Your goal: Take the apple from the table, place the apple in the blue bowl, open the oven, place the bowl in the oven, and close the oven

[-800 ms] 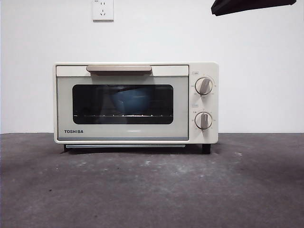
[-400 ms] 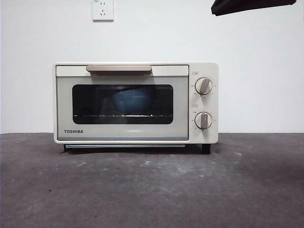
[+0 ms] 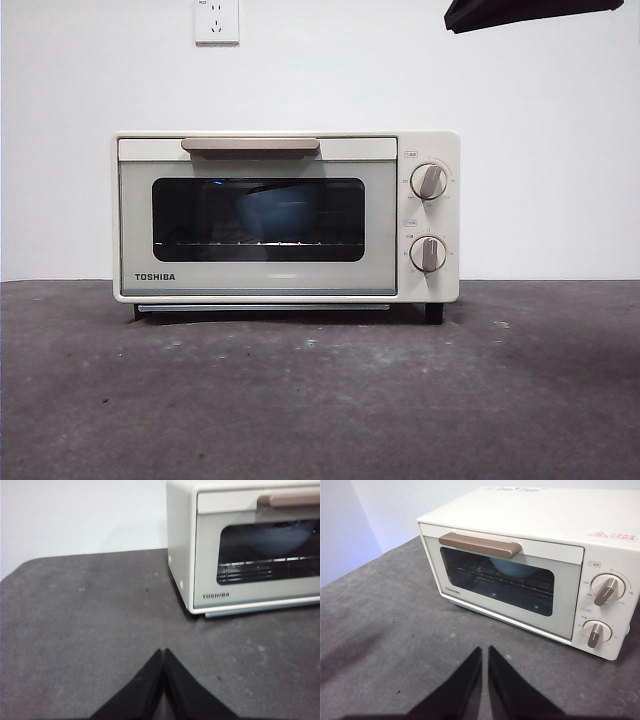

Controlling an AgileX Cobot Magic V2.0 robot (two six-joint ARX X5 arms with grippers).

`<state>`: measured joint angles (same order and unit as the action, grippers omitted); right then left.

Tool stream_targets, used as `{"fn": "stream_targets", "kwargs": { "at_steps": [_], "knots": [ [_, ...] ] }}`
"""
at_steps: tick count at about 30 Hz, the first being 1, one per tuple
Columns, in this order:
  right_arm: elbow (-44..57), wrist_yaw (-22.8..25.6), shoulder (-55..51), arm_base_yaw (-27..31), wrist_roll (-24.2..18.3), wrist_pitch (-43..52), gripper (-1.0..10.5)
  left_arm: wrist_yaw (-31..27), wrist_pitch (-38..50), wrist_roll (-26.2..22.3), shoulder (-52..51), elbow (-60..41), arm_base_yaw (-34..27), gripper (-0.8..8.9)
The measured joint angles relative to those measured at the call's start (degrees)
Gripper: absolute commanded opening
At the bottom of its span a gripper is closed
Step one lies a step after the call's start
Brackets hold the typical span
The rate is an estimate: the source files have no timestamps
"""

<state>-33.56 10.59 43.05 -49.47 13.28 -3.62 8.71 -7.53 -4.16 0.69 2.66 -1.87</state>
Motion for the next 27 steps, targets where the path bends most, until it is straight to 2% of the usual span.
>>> {"fn": "stream_targets", "kwargs": {
  "at_steps": [14, 27],
  "knots": [
    [0.00, 0.04, -0.04, 0.00, 0.00, 0.00, 0.1, -0.11, -2.29, 2.14, -0.42, -0.90, 0.00, 0.08],
    [0.00, 0.04, -0.04, 0.00, 0.00, 0.02, 0.1, -0.11, -2.27, 2.16, -0.42, -0.90, 0.00, 0.08]
  ]
}}
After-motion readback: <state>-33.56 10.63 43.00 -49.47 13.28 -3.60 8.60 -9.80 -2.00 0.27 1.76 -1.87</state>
